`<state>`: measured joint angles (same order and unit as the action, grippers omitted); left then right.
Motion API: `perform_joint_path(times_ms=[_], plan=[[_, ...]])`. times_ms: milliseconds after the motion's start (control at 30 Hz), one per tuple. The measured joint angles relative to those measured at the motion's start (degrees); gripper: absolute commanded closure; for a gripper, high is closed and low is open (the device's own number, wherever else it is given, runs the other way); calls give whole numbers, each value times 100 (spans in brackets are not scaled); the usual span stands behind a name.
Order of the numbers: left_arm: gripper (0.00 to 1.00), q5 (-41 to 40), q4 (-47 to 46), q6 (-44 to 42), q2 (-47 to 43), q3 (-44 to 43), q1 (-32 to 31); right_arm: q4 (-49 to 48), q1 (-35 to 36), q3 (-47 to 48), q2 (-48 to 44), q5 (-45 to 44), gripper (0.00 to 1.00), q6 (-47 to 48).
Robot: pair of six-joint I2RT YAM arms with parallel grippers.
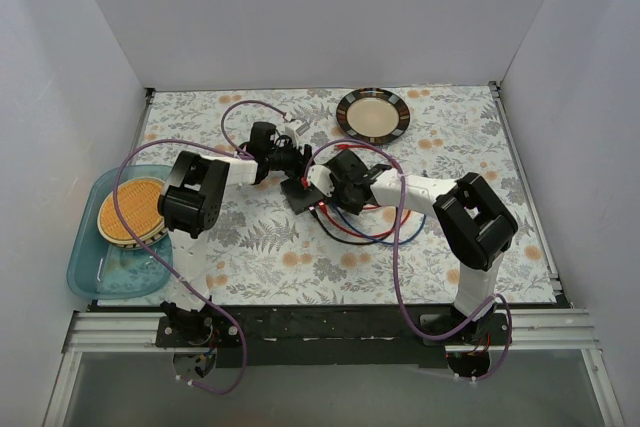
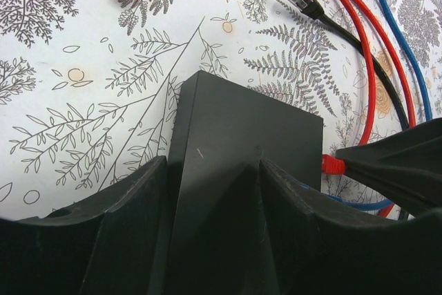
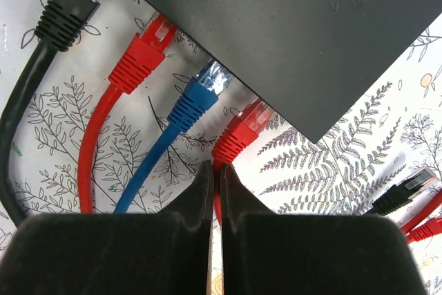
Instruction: Insert the plug into the switch port
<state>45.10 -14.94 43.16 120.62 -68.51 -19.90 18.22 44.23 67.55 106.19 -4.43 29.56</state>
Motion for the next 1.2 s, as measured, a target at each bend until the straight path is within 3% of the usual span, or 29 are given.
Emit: perform_joint_path(times_ms=[567,1200], plan=[[46,20,48,-334,0,-7,-70,-13,20,7,37,-479,99,-201],[48,-140,94,-686,-105,68,-223,479,11,402,260,-404,99,-94]])
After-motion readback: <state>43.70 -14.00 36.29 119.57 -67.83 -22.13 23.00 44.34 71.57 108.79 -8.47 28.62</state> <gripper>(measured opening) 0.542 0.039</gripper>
